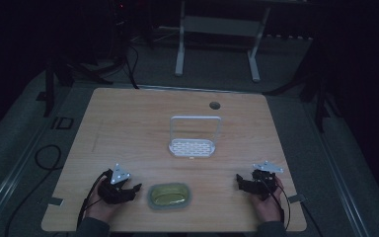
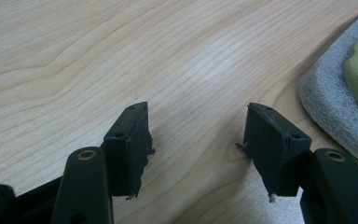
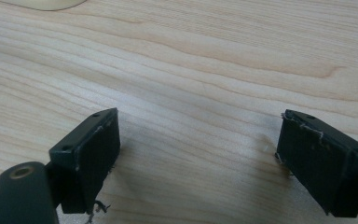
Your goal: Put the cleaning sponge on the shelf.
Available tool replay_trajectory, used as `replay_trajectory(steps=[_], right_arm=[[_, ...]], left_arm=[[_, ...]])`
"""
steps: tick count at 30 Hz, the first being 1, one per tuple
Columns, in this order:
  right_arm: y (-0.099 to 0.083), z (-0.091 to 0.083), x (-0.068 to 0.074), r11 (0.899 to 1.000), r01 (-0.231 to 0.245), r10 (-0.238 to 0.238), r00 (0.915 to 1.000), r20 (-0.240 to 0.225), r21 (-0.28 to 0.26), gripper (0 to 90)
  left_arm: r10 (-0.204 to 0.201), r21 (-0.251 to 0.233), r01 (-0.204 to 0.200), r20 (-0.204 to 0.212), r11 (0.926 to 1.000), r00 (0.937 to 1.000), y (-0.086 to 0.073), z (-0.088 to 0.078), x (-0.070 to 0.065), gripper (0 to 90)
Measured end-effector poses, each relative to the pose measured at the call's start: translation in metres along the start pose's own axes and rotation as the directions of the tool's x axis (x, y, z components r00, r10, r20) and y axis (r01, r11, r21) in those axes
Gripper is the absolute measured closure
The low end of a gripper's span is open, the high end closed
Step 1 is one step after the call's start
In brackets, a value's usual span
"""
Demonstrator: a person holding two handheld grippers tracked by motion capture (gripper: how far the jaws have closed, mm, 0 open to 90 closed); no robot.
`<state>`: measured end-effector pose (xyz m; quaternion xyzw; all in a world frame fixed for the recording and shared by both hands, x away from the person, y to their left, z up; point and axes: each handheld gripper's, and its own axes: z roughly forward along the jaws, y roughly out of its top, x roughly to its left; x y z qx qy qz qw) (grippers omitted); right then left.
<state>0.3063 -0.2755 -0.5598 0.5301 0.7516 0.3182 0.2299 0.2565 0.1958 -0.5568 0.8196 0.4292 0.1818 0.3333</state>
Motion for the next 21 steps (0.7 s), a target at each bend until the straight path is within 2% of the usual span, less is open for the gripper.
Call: replay_trajectory(steps=[15, 21], right_arm=[[0.0, 0.0, 0.0, 1.0, -0.001, 0.001, 1.0, 0.001, 0.0, 13.1], [0.0, 0.0, 0.0, 1.0, -0.002, 0.002, 1.0, 0.001, 0.0, 13.1]], left_arm=[[0.014, -0.017, -0.014, 0.016, 0.9998, 0.9998, 0.004, -0.009, -0.003, 43.3], [0.029, -0.015, -0.028, 0.044, 0.9995, 0.9986, 0.01, -0.015, -0.005, 46.4]])
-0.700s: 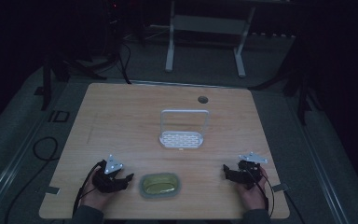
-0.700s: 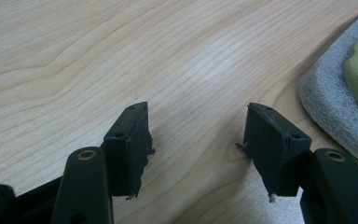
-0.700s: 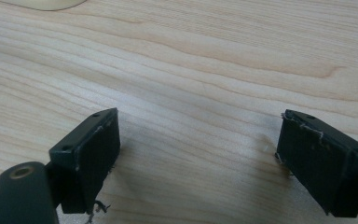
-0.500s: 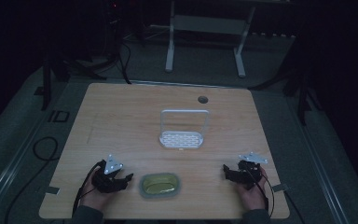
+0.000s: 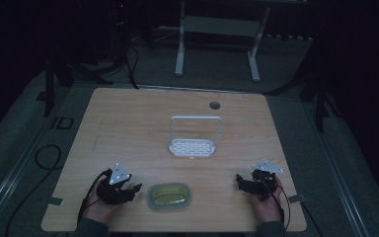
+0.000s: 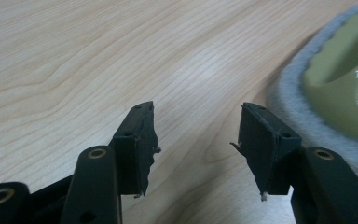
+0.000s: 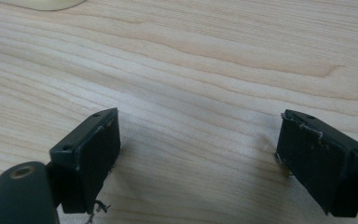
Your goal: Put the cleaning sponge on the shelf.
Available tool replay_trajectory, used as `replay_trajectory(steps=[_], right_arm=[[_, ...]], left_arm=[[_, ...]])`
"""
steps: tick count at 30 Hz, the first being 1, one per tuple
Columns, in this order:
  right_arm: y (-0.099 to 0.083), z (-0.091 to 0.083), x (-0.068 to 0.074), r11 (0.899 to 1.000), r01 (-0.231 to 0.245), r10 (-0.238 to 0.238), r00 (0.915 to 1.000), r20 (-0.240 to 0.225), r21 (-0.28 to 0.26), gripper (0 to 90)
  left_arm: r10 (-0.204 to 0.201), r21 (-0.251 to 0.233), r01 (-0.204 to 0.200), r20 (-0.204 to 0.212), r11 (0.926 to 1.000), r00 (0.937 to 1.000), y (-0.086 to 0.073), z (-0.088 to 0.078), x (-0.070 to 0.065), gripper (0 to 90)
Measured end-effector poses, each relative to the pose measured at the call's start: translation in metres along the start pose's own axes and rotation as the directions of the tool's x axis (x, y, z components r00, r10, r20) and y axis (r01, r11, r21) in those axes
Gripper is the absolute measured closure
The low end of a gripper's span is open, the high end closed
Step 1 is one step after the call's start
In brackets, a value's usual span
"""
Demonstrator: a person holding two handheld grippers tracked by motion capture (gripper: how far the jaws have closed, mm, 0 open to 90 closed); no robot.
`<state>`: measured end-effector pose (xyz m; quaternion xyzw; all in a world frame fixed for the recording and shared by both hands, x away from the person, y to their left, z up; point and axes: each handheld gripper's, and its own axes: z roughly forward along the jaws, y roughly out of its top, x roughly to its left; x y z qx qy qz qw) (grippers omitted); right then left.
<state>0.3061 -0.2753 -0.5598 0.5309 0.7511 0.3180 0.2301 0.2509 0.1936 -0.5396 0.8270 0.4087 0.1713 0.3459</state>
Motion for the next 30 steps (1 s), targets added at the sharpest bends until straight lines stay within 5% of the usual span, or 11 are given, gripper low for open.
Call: replay_trajectory(steps=[15, 30], right_arm=[[0.0, 0.0, 0.0, 1.0, -0.001, 0.001, 1.0, 0.0, 0.0, 13.1], [0.0, 0.0, 0.0, 1.0, -0.001, 0.001, 1.0, 0.001, 0.0, 13.1]], left_arm=[[0.051, 0.025, -0.053, 0.059, 0.9983, 0.997, 0.022, -0.022, 0.003, 51.0], [0.1, 0.085, -0.108, 0.096, 0.9905, 0.9903, 0.04, -0.027, 0.001, 52.2]])
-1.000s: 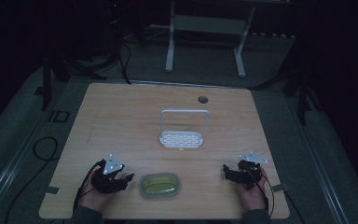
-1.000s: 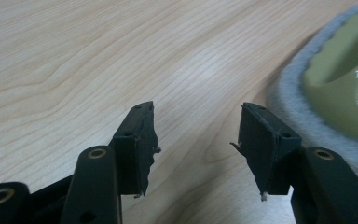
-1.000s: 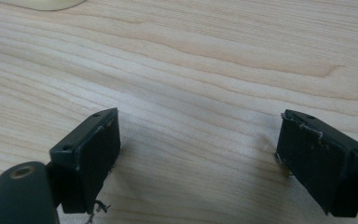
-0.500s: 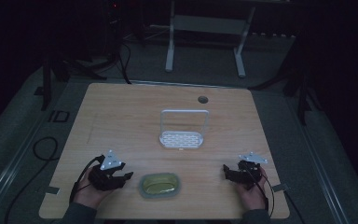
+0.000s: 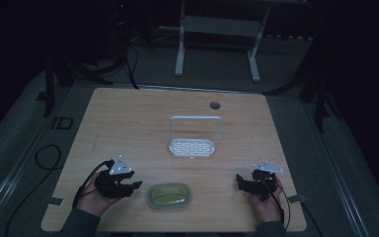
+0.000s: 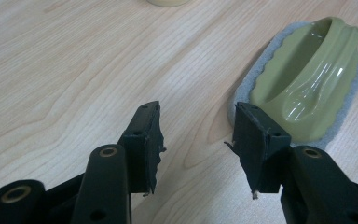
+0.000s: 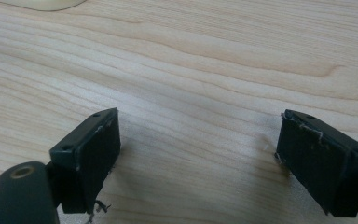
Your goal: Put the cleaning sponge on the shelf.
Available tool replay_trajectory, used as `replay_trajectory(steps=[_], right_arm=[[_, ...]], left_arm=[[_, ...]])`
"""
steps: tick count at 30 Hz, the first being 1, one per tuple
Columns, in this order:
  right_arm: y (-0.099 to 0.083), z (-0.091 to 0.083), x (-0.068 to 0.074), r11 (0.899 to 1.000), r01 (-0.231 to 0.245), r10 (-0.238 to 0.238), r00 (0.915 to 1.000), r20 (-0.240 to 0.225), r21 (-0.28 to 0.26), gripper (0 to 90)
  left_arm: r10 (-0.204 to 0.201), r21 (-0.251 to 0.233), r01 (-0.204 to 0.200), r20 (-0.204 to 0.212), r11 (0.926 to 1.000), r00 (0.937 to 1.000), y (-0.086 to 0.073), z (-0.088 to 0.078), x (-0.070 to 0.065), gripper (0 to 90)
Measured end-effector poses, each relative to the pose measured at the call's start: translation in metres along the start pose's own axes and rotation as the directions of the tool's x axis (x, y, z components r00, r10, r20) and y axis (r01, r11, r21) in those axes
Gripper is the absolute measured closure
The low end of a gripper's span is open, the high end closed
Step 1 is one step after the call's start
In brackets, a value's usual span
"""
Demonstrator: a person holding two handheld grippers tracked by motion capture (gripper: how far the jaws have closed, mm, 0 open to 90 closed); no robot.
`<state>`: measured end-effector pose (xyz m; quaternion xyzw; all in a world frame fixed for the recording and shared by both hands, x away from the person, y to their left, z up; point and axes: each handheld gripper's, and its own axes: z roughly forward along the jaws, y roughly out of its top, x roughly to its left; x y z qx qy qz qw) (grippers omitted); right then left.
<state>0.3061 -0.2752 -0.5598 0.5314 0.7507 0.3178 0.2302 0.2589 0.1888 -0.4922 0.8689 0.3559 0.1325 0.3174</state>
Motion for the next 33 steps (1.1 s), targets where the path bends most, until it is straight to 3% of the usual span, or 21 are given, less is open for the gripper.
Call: replay_trajectory(steps=[14, 33], right_arm=[[0.0, 0.0, 0.0, 1.0, 0.0, 0.0, 1.0, 0.0, -0.001, 13.1], [0.0, 0.0, 0.0, 1.0, 0.0, 0.0, 1.0, 0.0, -0.001, 13.1]], left_arm=[[0.071, 0.059, -0.072, 0.025, 0.9957, 0.9972, 0.018, -0.002, -0.003, 53.5], [0.156, 0.14, -0.164, 0.072, 0.9764, 0.9852, 0.04, 0.001, -0.01, 52.8]])
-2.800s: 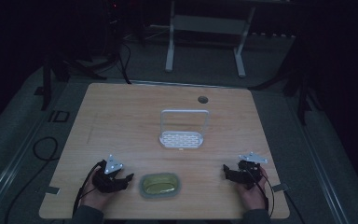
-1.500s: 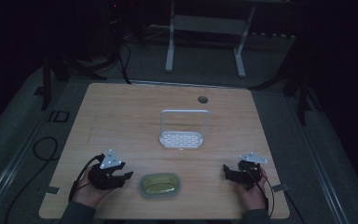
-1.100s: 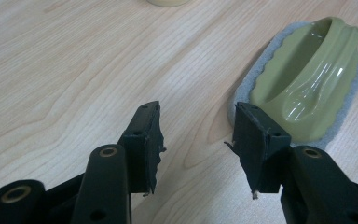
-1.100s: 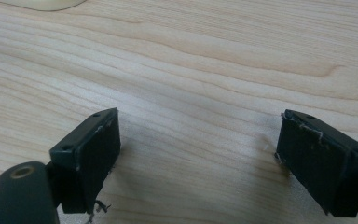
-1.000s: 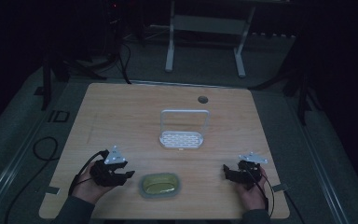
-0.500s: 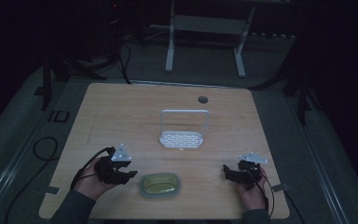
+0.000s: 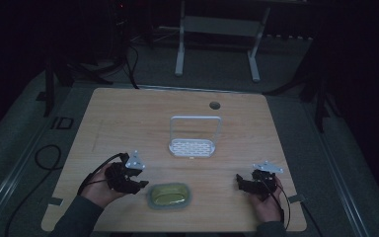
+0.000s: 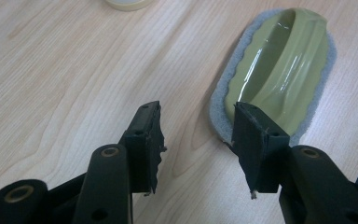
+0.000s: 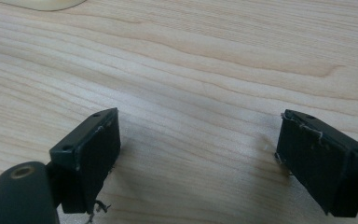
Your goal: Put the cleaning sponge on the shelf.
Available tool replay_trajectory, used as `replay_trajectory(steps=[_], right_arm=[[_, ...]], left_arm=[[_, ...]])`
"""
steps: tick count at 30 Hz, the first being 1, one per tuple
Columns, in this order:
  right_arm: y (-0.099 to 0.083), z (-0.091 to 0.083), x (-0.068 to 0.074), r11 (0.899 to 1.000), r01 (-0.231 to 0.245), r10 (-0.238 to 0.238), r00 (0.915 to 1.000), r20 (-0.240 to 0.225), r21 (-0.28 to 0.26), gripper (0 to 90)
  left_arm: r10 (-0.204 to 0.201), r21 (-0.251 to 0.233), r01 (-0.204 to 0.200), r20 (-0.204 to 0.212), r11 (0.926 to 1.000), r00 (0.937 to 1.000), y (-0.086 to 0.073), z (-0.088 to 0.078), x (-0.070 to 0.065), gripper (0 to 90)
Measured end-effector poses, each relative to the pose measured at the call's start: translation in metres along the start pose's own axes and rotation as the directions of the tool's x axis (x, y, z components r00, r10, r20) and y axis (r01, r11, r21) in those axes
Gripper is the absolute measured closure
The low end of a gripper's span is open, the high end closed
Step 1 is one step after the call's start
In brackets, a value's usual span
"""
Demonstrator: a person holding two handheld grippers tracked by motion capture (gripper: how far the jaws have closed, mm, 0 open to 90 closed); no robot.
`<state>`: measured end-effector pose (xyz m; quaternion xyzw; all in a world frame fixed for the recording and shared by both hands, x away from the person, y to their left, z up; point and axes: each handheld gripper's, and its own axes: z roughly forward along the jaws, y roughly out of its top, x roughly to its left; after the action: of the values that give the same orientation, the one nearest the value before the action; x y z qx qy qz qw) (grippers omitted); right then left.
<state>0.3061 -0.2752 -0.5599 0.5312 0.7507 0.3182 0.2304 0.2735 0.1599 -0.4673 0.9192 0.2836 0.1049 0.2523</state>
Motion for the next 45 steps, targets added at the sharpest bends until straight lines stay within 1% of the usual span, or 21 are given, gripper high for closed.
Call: replay_trajectory(steps=[3, 9, 15, 22, 28, 32, 39, 43, 45], right_arm=[[0.0, 0.0, 0.0, 1.0, 0.0, 0.0, 1.0, 0.0, 0.0, 13.1], [0.0, 0.0, 0.0, 1.0, 0.0, 0.0, 1.0, 0.0, 0.0, 13.1], [0.0, 0.0, 0.0, 1.0, 0.0, 0.0, 1.0, 0.0, 0.0, 13.1], [0.0, 0.0, 0.0, 1.0, 0.0, 0.0, 1.0, 0.0, 0.0, 13.1], [0.0, 0.0, 0.0, 1.0, 0.0, 0.0, 1.0, 0.0, 0.0, 13.1], [0.0, 0.0, 0.0, 1.0, 0.0, 0.0, 1.0, 0.0, 0.0, 13.1], [0.0, 0.0, 0.0, 1.0, 0.0, 0.0, 1.0, 0.0, 0.0, 13.1], [0.0, 0.0, 0.0, 1.0, 0.0, 0.0, 1.0, 0.0, 0.0, 13.1], [0.0, 0.0, 0.0, 1.0, 0.001, -0.001, 1.0, 0.0, 0.0, 13.1]], left_arm=[[0.017, 0.017, -0.017, 0.007, 0.9997, 0.9998, 0.003, 0.001, -0.001, 52.7], [0.045, 0.034, -0.045, 0.017, 0.9984, 0.9989, 0.008, 0.0, -0.002, 52.7], [0.089, 0.045, -0.09, 0.026, 0.9949, 0.9957, 0.016, -0.004, -0.003, 53.0], [0.12, 0.055, -0.122, 0.036, 0.991, 0.9921, 0.024, -0.004, -0.004, 53.6], [0.131, 0.057, -0.133, 0.045, 0.9894, 0.9904, 0.03, -0.004, -0.005, 53.6], [0.133, 0.06, -0.137, 0.059, 0.9888, 0.9893, 0.034, -0.005, -0.004, 53.9], [0.134, 0.088, -0.14, 0.075, 0.9862, 0.9881, 0.042, -0.004, -0.003, 52.5], [0.152, 0.104, -0.16, 0.082, 0.9816, 0.985, 0.047, -0.003, -0.006, 52.2], [0.166, 0.113, -0.175, 0.085, 0.978, 0.9824, 0.049, -0.002, -0.008, 52.2]])
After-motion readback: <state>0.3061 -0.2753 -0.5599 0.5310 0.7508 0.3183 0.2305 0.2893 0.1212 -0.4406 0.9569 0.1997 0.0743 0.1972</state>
